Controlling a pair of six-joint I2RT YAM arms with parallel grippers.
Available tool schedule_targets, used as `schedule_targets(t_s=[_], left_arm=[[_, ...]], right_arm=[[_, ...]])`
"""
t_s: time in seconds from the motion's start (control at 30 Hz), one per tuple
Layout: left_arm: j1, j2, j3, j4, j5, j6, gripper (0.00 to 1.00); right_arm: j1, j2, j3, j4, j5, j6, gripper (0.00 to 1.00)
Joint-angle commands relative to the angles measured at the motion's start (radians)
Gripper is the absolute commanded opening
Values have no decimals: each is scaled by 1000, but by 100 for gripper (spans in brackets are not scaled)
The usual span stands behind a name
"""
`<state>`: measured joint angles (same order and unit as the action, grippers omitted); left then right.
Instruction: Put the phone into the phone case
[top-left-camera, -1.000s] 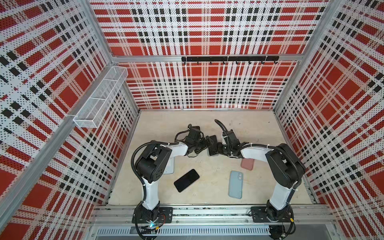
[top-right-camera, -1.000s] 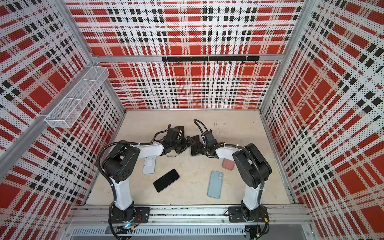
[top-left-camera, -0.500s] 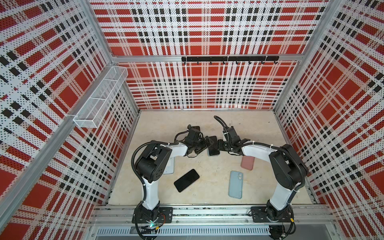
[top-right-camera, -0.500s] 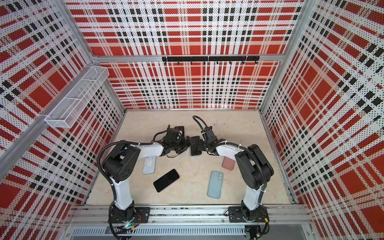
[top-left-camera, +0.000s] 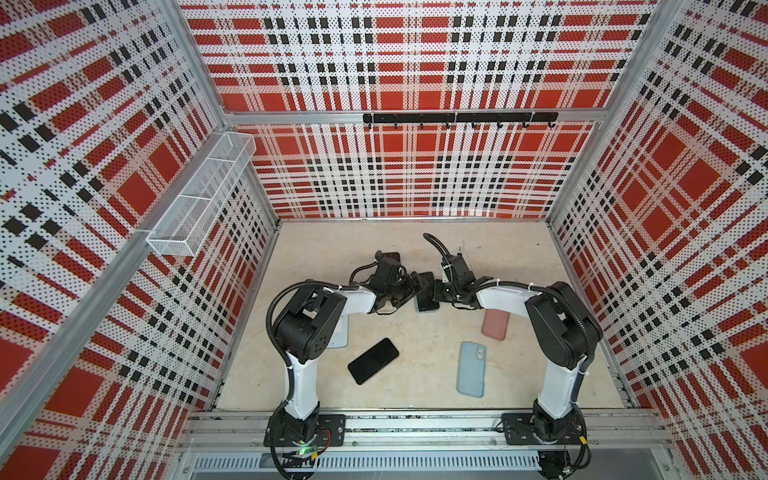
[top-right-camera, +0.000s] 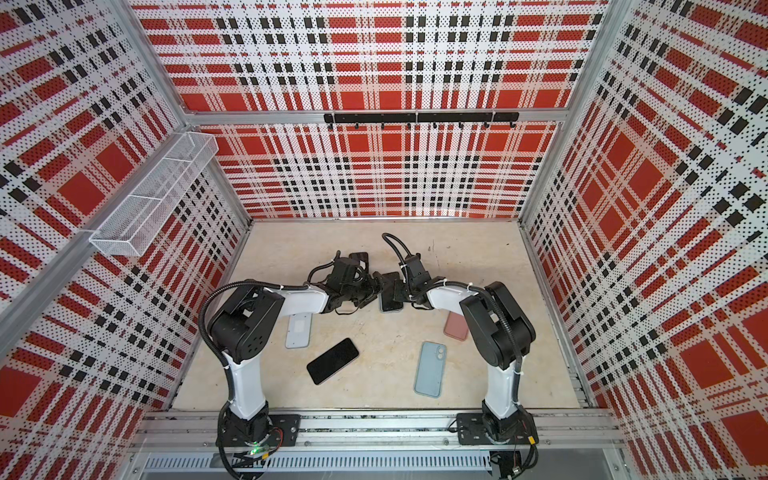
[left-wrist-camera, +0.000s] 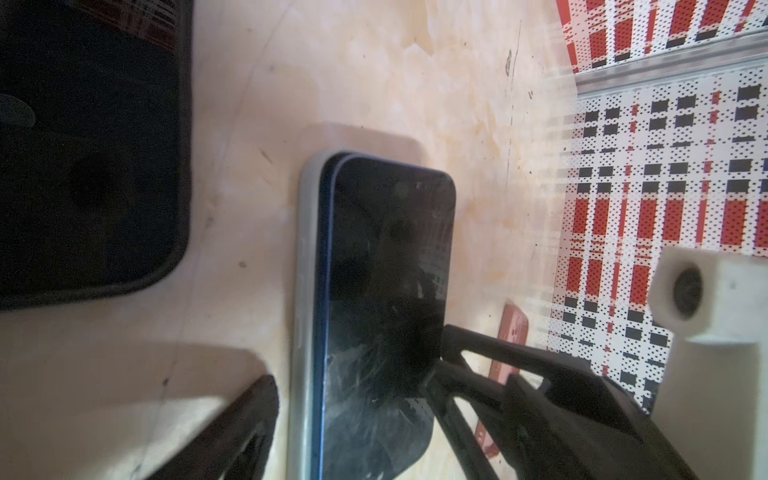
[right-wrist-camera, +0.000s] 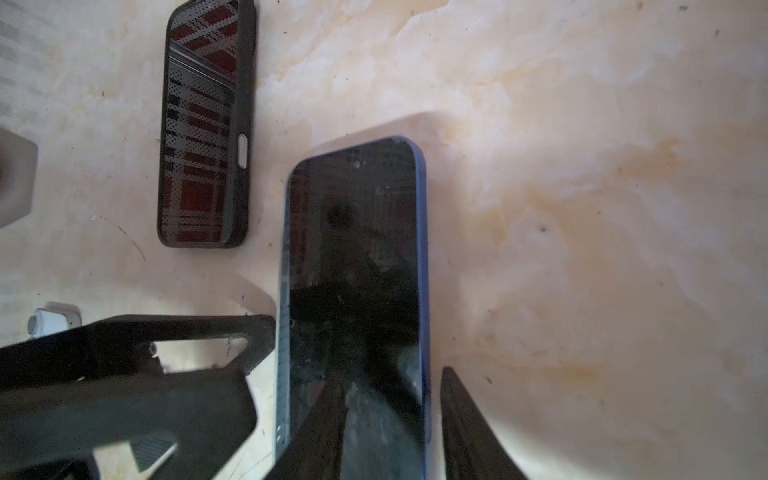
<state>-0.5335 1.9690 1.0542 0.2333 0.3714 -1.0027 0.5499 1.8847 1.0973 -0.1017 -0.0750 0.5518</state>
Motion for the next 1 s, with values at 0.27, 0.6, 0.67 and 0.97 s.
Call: schedule_targets(t_s=[0.27, 0.6, 0.67, 0.97], left_arm=[[3, 33, -16, 34, 9, -27, 86], [4, 23, -29, 45, 13, -29, 86], [5, 15, -35, 47, 16, -27, 86], [20, -14, -75, 50, 20, -15, 84]], right_arm=[[43, 36, -5, 72, -50, 38, 24], [50, 11, -15, 72, -67, 38, 24], [44, -12, -24, 69, -64, 38, 30], [-67, -103, -134, 148, -233, 91, 46]])
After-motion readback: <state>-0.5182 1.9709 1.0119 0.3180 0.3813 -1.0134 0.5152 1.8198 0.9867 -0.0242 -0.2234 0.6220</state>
